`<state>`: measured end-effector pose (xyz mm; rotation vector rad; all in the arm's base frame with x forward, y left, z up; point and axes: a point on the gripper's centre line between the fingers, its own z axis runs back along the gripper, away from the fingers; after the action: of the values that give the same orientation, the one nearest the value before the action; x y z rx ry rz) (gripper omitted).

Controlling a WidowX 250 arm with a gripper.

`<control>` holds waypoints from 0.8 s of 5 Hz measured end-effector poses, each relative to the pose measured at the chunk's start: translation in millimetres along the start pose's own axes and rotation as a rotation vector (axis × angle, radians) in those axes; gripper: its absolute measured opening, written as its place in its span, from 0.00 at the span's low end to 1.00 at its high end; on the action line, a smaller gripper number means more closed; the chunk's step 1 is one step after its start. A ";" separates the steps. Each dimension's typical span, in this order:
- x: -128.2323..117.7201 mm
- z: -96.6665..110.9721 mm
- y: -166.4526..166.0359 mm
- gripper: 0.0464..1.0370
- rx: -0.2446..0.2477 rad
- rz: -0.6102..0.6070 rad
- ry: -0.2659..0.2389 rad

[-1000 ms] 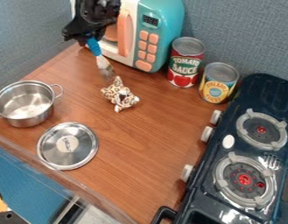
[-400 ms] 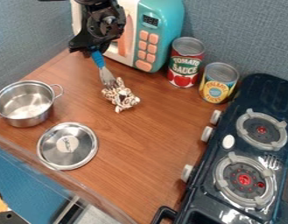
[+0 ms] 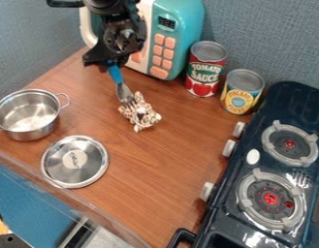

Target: Take the blue fox move the thing from the middle to the right side of the table

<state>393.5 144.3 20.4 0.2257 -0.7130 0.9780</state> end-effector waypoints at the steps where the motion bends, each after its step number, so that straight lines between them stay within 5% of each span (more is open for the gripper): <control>1: -23.2 6.6 -1.2 0.37 -0.017 -0.044 0.021; 4: -66.5 55.7 -15.9 0.37 -0.124 -0.155 0.032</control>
<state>357.8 63.7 21.7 0.1541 -0.7132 0.7851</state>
